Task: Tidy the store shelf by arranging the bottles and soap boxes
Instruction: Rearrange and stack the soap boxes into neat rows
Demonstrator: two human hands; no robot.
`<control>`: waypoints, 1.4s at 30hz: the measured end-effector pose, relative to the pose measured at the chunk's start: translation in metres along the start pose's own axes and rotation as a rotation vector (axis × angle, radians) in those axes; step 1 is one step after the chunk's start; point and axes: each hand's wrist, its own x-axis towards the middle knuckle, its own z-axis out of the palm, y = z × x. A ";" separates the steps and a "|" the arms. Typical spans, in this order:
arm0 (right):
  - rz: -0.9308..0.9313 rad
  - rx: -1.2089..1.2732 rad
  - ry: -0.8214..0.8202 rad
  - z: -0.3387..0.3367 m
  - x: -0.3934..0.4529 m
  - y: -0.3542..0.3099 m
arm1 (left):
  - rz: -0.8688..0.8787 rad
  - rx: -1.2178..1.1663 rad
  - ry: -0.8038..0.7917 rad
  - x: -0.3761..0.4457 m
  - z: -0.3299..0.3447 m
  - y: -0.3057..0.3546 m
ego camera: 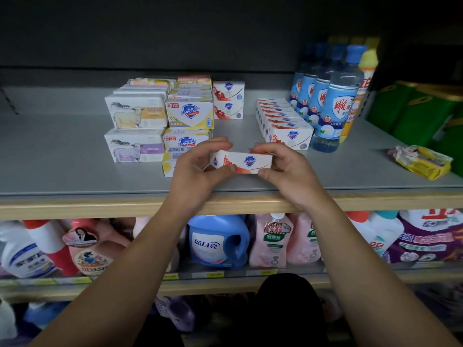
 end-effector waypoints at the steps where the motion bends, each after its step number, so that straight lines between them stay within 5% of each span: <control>1: 0.002 -0.006 -0.004 0.001 0.000 -0.001 | 0.007 0.000 -0.002 0.001 0.000 0.000; 9: 0.002 -0.183 0.010 0.004 -0.002 -0.004 | -0.026 -0.024 0.012 0.001 0.000 0.000; 16: -0.016 0.020 0.193 -0.003 -0.004 -0.002 | -0.028 0.210 0.017 -0.002 0.017 0.007; 22: 0.041 -0.012 0.261 -0.018 0.002 -0.002 | 0.029 0.650 -0.064 0.017 0.030 0.005; 30: 0.190 -0.475 0.101 -0.065 0.002 0.002 | 0.080 0.897 -0.209 0.046 0.055 -0.013; 35: 0.340 -1.107 -0.015 -0.100 0.004 0.014 | 0.081 0.932 -0.164 0.068 0.057 -0.017; 42: 0.365 -1.172 -0.063 -0.102 0.006 0.027 | 0.079 0.869 -0.014 0.128 0.080 -0.014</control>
